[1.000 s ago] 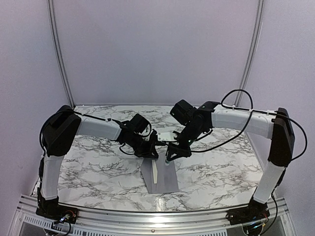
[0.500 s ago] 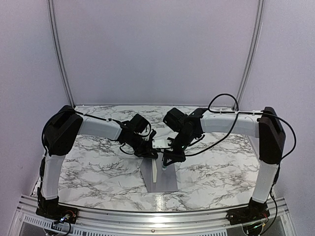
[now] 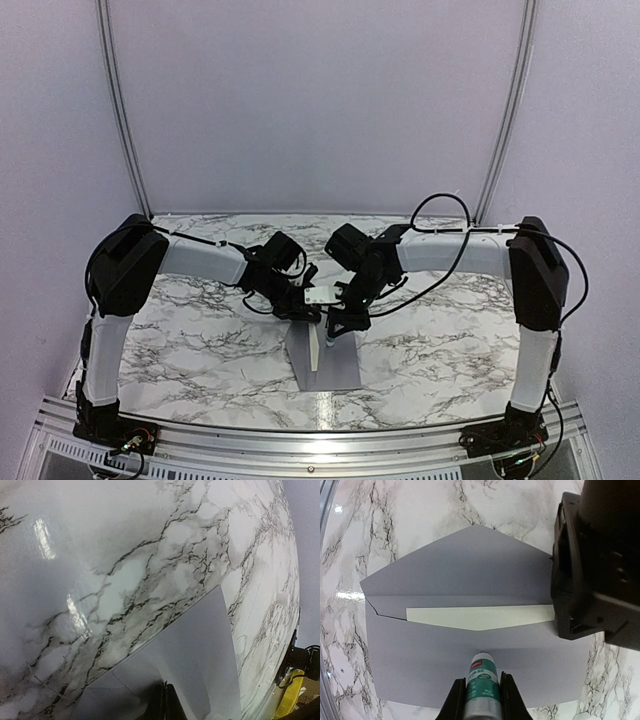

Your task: Place the letter into the envelope and seal it

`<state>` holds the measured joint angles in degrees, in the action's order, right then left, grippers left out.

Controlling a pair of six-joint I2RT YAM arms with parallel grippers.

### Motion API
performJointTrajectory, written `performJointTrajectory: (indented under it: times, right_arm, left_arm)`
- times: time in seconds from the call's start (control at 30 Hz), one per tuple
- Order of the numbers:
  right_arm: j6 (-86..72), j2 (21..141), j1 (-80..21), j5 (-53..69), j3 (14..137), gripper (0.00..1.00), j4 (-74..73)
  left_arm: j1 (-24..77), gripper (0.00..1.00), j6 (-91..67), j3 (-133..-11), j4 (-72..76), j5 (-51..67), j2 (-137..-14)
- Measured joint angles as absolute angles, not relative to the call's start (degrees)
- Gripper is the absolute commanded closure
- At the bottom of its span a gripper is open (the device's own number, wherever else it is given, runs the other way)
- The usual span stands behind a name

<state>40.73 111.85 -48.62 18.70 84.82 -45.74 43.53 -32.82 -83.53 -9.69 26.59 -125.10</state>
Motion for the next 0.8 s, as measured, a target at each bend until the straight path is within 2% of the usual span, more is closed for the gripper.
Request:
performJointTrajectory:
  times: [0.8]
  right_arm:
    - [41.2,113.8,-48.6,19.6,85.6,1.0,-46.1]
  left_arm:
    - [43.4,1.0,-32.3,-83.5,-9.7,26.6,-125.1]
